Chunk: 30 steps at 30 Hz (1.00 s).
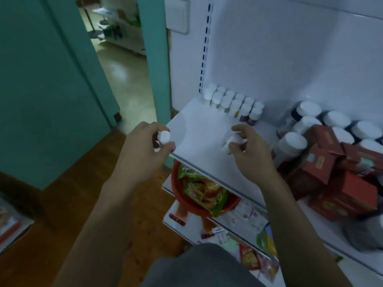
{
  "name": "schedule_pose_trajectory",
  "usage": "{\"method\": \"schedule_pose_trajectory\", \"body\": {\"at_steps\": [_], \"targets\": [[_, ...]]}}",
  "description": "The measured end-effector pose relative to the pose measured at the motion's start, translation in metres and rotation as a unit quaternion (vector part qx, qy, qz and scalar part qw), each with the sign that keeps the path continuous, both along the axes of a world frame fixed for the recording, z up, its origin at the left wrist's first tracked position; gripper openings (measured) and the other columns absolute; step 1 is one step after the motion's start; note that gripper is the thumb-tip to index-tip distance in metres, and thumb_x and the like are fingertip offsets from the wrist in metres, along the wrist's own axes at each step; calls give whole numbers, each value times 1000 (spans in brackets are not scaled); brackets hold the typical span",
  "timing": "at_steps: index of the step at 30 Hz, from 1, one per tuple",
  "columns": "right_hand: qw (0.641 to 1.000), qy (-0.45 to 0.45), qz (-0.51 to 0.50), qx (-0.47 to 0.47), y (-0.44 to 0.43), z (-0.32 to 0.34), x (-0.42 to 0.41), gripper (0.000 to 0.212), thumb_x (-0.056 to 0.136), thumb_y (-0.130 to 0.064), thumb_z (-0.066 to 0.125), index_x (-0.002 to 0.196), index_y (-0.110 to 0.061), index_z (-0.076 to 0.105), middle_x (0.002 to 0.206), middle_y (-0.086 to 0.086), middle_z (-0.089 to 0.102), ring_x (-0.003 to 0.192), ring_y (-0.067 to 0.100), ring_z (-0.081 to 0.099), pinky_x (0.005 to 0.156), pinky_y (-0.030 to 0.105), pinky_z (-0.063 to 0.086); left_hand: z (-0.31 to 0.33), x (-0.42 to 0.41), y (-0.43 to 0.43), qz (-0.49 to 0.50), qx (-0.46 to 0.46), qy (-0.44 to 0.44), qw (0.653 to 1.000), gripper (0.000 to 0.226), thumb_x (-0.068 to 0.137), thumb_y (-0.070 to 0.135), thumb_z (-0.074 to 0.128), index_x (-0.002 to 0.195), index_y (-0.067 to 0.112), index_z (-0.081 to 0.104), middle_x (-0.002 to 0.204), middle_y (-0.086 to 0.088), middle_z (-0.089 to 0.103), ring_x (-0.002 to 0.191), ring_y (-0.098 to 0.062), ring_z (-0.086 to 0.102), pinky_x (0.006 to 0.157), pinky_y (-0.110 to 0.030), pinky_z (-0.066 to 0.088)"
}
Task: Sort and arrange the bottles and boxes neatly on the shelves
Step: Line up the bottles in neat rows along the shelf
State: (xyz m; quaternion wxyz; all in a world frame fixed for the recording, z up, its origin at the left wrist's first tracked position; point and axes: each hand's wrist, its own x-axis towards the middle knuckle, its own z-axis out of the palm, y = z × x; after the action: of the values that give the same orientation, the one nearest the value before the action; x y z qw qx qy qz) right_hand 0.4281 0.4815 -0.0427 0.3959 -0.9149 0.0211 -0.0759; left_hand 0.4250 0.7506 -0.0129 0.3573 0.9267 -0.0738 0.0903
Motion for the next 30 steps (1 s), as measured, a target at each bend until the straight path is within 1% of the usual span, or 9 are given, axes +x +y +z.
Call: {"method": "schedule_pose_trajectory", "body": {"at_steps": [4, 8, 13, 15, 18, 21, 23, 27, 30], "targets": [[995, -32, -87, 22, -4, 1, 31, 31, 99, -15, 59, 130, -19, 57, 95, -8, 64, 76, 5, 61, 60, 5, 39, -2, 59, -19, -84, -15, -15, 996, 27, 86, 31, 78, 103, 37, 58, 96, 16, 57, 83, -2, 61, 69, -15, 45], [980, -89, -176, -4, 3, 8, 50, 31, 97, -9, 59, 127, -17, 58, 114, 5, 62, 91, 19, 60, 70, 16, 33, -9, 107, -47, -141, -27, -20, 989, 28, 87, 23, 76, 106, 36, 62, 98, 11, 58, 89, 3, 58, 71, -2, 40], [925, -164, -337, -55, 2, 10, 63, 40, 93, 4, 59, 130, -10, 59, 125, 9, 57, 92, 2, 44, 80, 0, 31, -6, 159, -97, -244, -52, -27, 968, 27, 87, 23, 73, 113, 27, 67, 104, 4, 57, 88, 1, 58, 74, -5, 38], [913, -166, -367, -69, -1, 8, 73, 45, 91, 8, 57, 133, -8, 58, 128, 12, 57, 104, 10, 50, 85, 7, 32, 0, 175, -112, -266, -53, -44, 961, 29, 86, 24, 73, 114, 27, 68, 105, 4, 57, 86, 0, 59, 74, -5, 39], [903, -107, -410, -68, -13, 2, 91, 53, 88, 12, 50, 137, -9, 54, 127, 12, 57, 110, 23, 56, 82, 14, 33, 9, 202, -128, -337, -54, -35, 939, 28, 87, 21, 74, 114, 25, 67, 106, 3, 58, 87, -4, 60, 75, -5, 42], [894, -46, -445, -41, -22, 0, 108, 57, 87, 12, 49, 139, -12, 51, 127, 10, 59, 115, 26, 54, 92, 28, 41, 17, 228, -137, -394, -70, -29, 916, 29, 87, 20, 74, 115, 25, 67, 107, 4, 59, 89, -5, 61, 78, -16, 48], [888, -49, -455, -45, -20, -1, 120, 57, 84, 13, 49, 137, -10, 52, 126, 11, 61, 117, 31, 52, 98, 38, 41, 19, 243, -144, -423, -74, -22, 903, 30, 87, 19, 74, 115, 23, 67, 108, 4, 59, 87, -3, 61, 80, -22, 51], [883, -55, -466, -27, -14, -7, 132, 57, 82, 9, 51, 134, -11, 55, 125, 14, 62, 113, 31, 54, 89, 31, 39, 17, 259, -152, -469, -81, -5, 879, 30, 86, 15, 74, 114, 23, 67, 113, 6, 59, 87, -5, 62, 83, -26, 52], [866, -74, -495, 5, -14, -7, 129, 61, 81, 12, 49, 136, -14, 55, 123, 11, 61, 111, 23, 57, 92, 26, 42, 15, 266, -158, -484, -93, 1, 870, 30, 87, 16, 74, 114, 25, 67, 115, 6, 60, 91, -5, 62, 82, -14, 47]]}}
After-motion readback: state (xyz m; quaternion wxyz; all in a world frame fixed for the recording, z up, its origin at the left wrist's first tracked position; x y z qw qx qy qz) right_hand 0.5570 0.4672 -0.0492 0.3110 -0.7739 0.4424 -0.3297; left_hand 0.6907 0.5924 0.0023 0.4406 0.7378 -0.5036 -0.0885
